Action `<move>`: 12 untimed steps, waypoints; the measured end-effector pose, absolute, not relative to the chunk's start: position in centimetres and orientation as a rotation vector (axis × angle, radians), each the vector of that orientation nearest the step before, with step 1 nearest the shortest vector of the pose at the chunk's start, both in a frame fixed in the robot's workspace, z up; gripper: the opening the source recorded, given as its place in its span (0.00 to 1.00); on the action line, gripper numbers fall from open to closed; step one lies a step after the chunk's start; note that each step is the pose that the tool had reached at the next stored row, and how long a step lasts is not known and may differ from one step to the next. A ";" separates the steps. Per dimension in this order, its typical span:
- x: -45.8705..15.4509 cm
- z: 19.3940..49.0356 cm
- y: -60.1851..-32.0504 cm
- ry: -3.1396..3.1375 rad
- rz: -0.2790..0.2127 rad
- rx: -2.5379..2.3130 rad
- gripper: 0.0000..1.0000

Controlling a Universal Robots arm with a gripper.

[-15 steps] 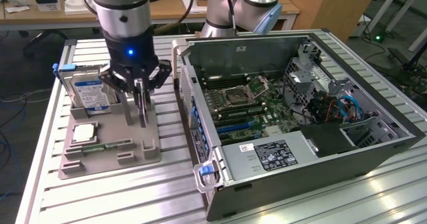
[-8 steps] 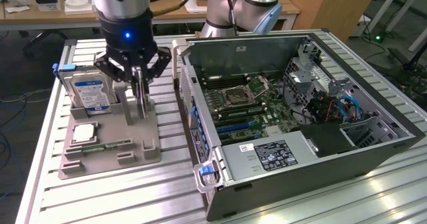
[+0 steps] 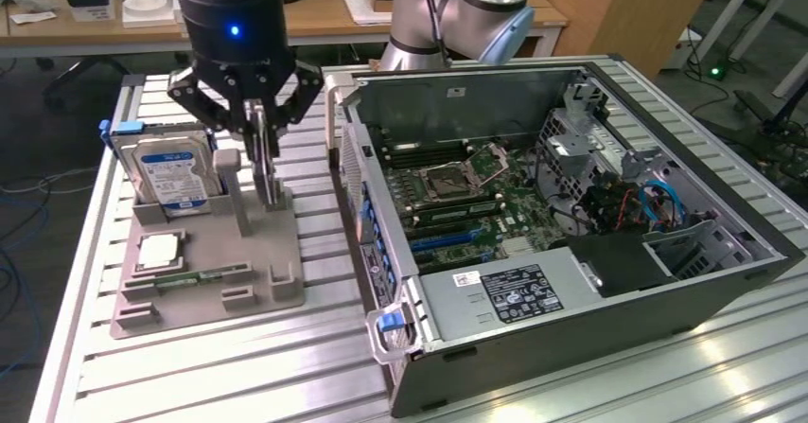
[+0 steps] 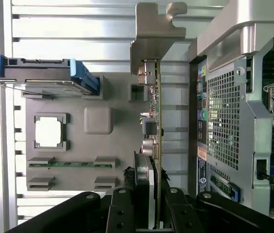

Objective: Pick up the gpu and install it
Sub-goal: 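Pick up the gpu and move the gpu toward the slot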

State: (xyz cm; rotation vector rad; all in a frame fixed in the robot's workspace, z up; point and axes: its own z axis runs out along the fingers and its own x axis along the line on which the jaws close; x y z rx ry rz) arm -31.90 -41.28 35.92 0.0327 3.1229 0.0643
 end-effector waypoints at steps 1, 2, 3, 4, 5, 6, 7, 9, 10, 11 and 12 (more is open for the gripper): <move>-31.9 36.3 -41.3 3.123 0.064 0.033 0.28; -31.9 36.6 -41.3 3.123 0.064 0.033 0.28; -31.9 36.9 -41.3 3.123 0.064 0.033 0.28; -31.9 37.2 -41.3 3.123 0.064 0.033 0.28; -31.9 37.6 -41.3 3.123 0.064 0.033 0.28; -31.9 37.9 -41.3 3.123 0.064 0.033 0.28; -31.9 38.2 -41.3 3.123 0.064 0.033 0.28; -31.9 38.9 -41.3 3.123 0.064 0.033 0.28; -31.9 39.2 -41.3 3.123 0.064 0.033 0.28; -31.9 39.3 -41.3 3.123 0.064 0.033 0.28; -31.9 39.3 -41.3 3.123 0.065 0.033 0.28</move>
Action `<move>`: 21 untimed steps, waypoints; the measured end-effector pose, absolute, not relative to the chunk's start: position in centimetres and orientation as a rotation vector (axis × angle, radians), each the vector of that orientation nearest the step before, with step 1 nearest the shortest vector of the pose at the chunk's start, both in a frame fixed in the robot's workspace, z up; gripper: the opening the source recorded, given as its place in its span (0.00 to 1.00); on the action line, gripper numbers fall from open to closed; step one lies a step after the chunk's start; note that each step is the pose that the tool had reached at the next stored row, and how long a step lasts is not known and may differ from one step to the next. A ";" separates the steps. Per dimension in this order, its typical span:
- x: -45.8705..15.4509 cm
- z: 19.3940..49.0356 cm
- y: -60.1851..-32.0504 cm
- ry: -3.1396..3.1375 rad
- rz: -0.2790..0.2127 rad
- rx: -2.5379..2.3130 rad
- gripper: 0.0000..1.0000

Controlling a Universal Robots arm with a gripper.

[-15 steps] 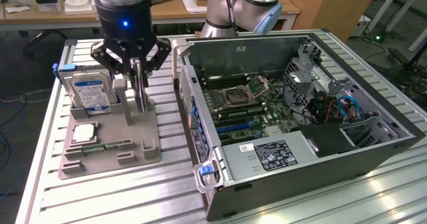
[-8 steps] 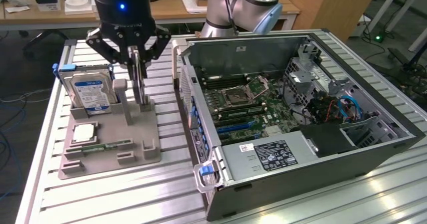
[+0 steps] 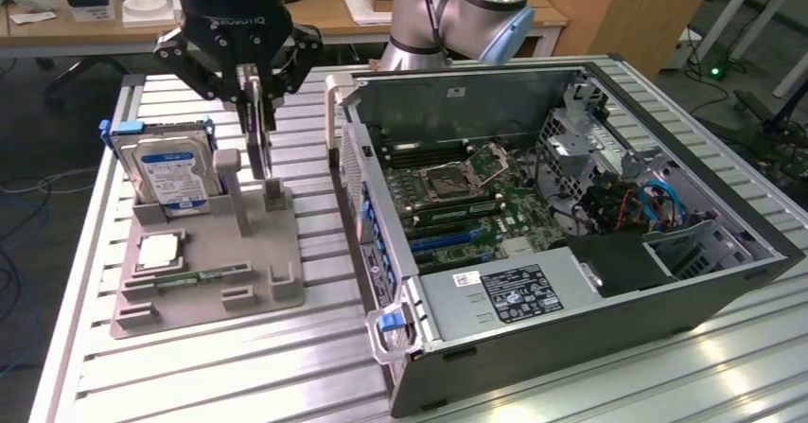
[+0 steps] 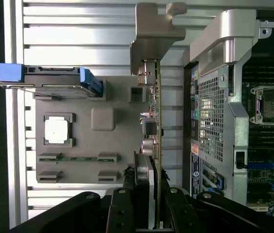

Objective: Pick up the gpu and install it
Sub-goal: 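Pick up the gpu and move the gpu toward the slot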

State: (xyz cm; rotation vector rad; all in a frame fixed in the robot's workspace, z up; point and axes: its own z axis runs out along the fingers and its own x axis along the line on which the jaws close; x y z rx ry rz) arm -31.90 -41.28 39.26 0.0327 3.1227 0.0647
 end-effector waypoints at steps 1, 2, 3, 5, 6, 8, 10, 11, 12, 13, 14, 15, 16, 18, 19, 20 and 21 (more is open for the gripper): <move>-31.9 39.3 -41.3 3.123 0.065 0.033 0.28; -31.9 39.3 -41.3 3.123 0.065 0.033 0.28; -31.9 39.3 -41.3 3.123 0.065 0.033 0.28; -31.9 39.3 -41.3 3.123 0.064 0.033 0.28; -31.9 39.3 -41.3 3.123 0.064 0.033 0.28; -31.8 39.3 -41.3 3.123 0.064 0.032 0.28; -31.6 39.3 -41.3 3.123 0.064 0.033 0.28; -31.5 39.3 -41.3 3.123 0.065 0.033 0.28; -31.4 39.3 -41.3 3.123 0.064 0.033 0.28; -31.2 39.3 -41.3 3.123 0.064 0.033 0.28; -31.0 39.3 -41.3 3.123 0.065 0.033 0.28; -30.9 39.3 -41.3 3.123 0.065 0.033 0.28; -30.8 39.3 -41.3 3.123 0.064 0.033 0.28; -30.5 39.3 -41.3 3.123 0.064 0.033 0.28; -30.3 39.3 -41.3 3.123 0.064 0.033 0.28; -30.2 39.3 -41.3 3.123 0.064 0.033 0.28; -30.0 39.3 -41.3 3.123 0.064 0.033 0.28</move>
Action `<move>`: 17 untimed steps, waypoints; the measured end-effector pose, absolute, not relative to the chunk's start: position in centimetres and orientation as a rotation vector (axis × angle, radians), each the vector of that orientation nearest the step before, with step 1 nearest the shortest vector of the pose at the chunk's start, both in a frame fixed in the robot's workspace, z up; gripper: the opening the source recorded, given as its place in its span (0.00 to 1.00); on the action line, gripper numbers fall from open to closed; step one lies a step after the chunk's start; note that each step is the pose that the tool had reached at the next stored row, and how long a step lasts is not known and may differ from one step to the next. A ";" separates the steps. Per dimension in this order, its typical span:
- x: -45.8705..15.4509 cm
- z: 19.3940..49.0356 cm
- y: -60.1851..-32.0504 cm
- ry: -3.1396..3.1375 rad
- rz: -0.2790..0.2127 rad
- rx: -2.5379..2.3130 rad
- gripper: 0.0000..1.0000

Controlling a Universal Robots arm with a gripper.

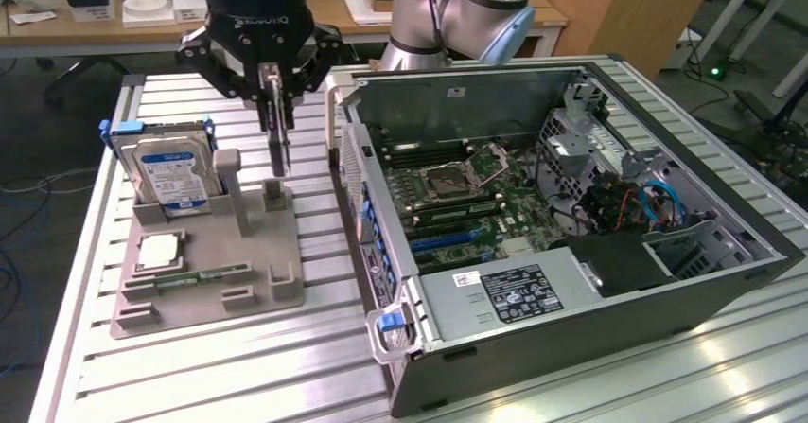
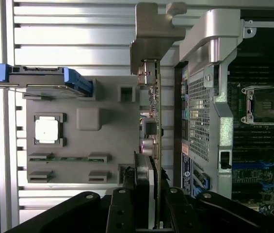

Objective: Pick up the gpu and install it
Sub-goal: 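Pick up the gpu and move the gpu toward the slot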

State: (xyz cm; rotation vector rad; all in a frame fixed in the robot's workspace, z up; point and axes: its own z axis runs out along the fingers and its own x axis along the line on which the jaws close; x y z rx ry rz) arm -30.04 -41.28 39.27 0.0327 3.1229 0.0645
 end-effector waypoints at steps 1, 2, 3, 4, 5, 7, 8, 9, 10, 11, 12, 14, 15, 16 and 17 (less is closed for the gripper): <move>-29.9 39.3 -41.3 3.123 0.064 0.033 0.28; -29.8 39.3 -41.3 3.123 0.064 0.033 0.28; -29.6 39.3 -41.3 3.123 0.064 0.033 0.28; -29.5 39.3 -41.3 3.123 0.064 0.033 0.28; -29.3 39.3 -41.3 3.123 0.064 0.033 0.28; -29.1 39.3 -41.3 3.123 0.064 0.033 0.28; -28.9 39.3 -41.3 3.123 0.065 0.033 0.28; -28.8 39.3 -41.3 3.123 0.065 0.033 0.28; -28.7 39.3 -41.3 3.123 0.064 0.033 0.28; -28.5 39.3 -41.3 3.123 0.064 0.033 0.28; -28.4 39.3 -41.3 3.123 0.064 0.033 0.28; -28.2 39.3 -41.3 3.123 0.064 0.033 0.28; -28.1 39.3 -41.3 3.123 0.064 0.033 0.28; -27.9 39.3 -41.3 3.123 0.064 0.033 0.28; -27.7 39.3 -41.3 3.123 0.064 0.033 0.28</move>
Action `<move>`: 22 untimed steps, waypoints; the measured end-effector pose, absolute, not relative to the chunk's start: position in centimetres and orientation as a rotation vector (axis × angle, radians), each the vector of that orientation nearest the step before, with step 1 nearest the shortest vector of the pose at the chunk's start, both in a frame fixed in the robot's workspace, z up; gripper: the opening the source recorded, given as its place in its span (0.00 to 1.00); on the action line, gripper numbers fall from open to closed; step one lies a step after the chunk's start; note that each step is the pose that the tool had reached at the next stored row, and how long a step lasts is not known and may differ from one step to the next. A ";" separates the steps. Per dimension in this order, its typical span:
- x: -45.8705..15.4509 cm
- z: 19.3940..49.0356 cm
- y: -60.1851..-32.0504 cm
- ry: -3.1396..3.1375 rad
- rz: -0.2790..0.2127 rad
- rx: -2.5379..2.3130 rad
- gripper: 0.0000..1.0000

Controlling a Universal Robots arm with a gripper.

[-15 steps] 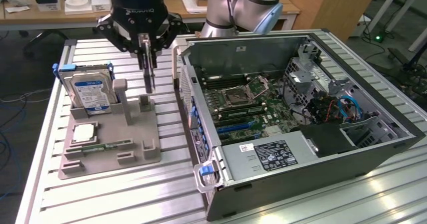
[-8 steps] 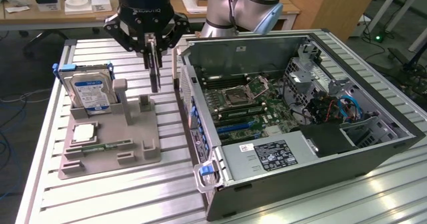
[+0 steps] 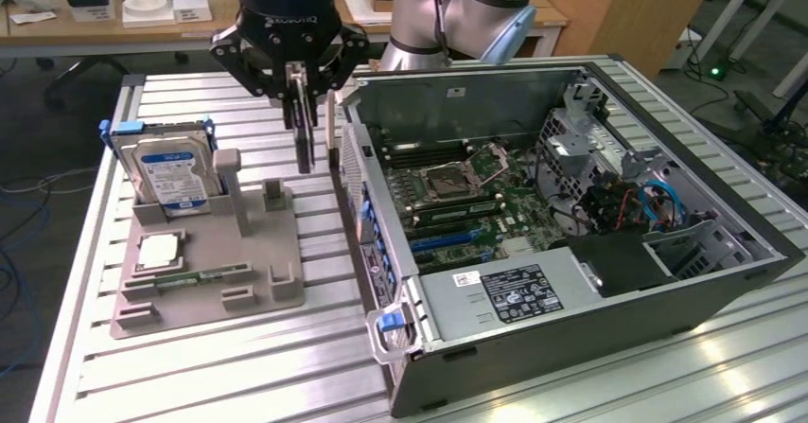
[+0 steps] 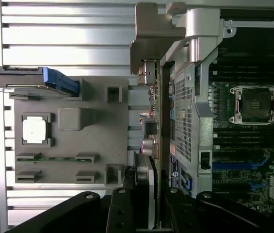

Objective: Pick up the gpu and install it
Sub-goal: 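Pick up the gpu and move the gpu toward the slot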

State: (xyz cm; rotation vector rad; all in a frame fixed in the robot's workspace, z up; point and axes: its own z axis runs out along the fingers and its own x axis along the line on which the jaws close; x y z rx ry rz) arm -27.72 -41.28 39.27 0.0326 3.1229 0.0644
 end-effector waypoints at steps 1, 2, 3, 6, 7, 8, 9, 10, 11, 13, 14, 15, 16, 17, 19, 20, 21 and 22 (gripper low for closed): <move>-27.5 39.3 -41.3 3.123 0.064 0.033 0.28; -27.3 39.3 -41.3 3.123 0.064 0.033 0.28; -27.1 39.3 -41.3 3.123 0.064 0.033 0.28; -26.6 39.3 -41.3 3.123 0.065 0.033 0.28; -26.3 39.3 -41.3 3.123 0.064 0.033 0.28; -26.1 39.3 -41.3 3.123 0.064 0.033 0.28; -25.9 39.3 -41.3 3.123 0.064 0.033 0.28; -25.8 39.3 -41.3 3.123 0.064 0.033 0.28; -25.6 39.3 -41.3 3.123 0.064 0.032 0.28; -25.2 39.3 -41.3 3.123 0.064 0.033 0.28; -25.0 39.3 -41.3 3.123 0.064 0.033 0.28; -24.8 39.3 -41.3 3.123 0.064 0.033 0.28; -24.6 39.3 -41.3 3.123 0.064 0.033 0.28; -24.4 39.3 -41.3 3.123 0.064 0.033 0.28; -23.9 39.3 -41.3 3.123 0.064 0.033 0.28; -23.7 39.3 -41.3 3.123 0.064 0.033 0.28; -23.6 39.3 -41.3 3.123 0.064 0.033 0.28; -23.4 39.3 -41.3 3.123 0.064 0.033 0.28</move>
